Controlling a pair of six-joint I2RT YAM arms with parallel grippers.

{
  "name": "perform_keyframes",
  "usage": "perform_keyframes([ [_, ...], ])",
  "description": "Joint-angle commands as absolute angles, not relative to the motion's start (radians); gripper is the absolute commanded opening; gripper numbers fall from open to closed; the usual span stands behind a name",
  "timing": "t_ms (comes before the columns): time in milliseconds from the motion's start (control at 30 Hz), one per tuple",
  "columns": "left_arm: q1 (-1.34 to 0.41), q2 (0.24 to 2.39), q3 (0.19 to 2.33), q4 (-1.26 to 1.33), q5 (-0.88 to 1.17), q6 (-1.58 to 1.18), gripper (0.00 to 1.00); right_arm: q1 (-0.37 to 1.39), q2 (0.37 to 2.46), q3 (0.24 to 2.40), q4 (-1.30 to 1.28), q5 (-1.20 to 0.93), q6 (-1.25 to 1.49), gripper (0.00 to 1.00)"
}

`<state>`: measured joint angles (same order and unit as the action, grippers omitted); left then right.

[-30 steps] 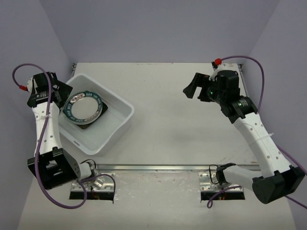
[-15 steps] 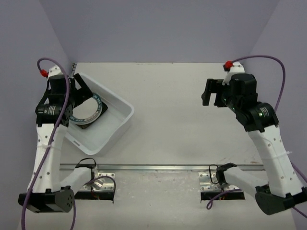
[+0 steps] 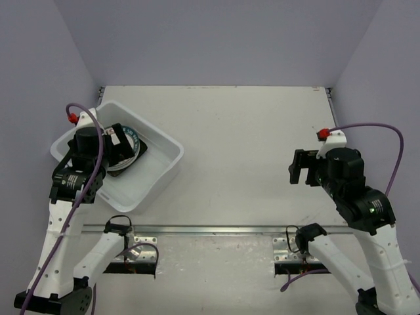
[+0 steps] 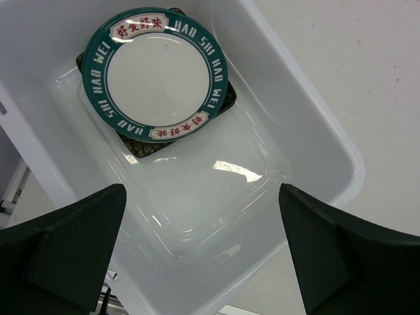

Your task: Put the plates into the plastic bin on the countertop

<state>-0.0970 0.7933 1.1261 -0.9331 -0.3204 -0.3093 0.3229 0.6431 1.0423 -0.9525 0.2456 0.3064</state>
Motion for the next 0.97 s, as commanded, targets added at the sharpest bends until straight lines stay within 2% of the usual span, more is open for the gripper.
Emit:
perform_keyframes([
  [0, -0.109, 0.830, 1.216, -0.905, -0.383, -0.276, 1.00, 0.325, 0.667, 1.155, -0.986, 0.322, 0.289, 0.99],
  [467, -0.169, 0.836, 1.255, -0.927, -0.492, -0.282, 1.00, 0.325, 0.669, 1.235, -0.976, 0.352, 0.310, 0.99],
  [933, -0.172, 0.841, 1.254, -0.927, -0.483, -0.287, 1.00, 0.326, 0.653, 1.246, -0.985, 0.393, 0.323, 0.99],
])
